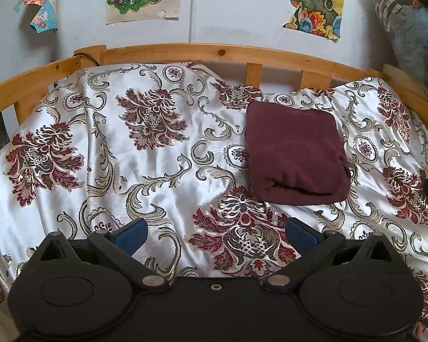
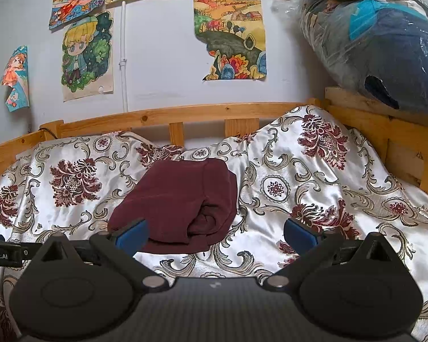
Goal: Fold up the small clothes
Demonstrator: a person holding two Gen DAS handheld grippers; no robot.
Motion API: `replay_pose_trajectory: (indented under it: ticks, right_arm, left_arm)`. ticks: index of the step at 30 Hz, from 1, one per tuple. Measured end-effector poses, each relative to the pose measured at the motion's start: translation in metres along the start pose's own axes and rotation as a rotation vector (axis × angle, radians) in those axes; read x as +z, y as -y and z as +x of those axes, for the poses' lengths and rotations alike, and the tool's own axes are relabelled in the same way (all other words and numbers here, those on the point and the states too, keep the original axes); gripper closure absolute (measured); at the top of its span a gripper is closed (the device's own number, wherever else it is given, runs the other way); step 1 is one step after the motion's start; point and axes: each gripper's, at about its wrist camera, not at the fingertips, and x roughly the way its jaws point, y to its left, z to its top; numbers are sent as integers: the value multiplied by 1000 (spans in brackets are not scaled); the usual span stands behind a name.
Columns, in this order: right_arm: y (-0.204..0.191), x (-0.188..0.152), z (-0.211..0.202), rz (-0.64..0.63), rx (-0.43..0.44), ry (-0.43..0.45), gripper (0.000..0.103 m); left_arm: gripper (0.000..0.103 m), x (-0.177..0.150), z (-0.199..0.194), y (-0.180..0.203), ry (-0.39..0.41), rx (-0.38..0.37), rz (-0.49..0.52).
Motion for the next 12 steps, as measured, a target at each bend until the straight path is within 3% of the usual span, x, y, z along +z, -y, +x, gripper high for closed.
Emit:
replay_pose_trajectory:
  ticks: [12]
  right_arm:
    - [-3, -5, 3, 18, 0, -22, 0]
  left_arm:
    - [1, 0, 2, 1, -16, 1, 12]
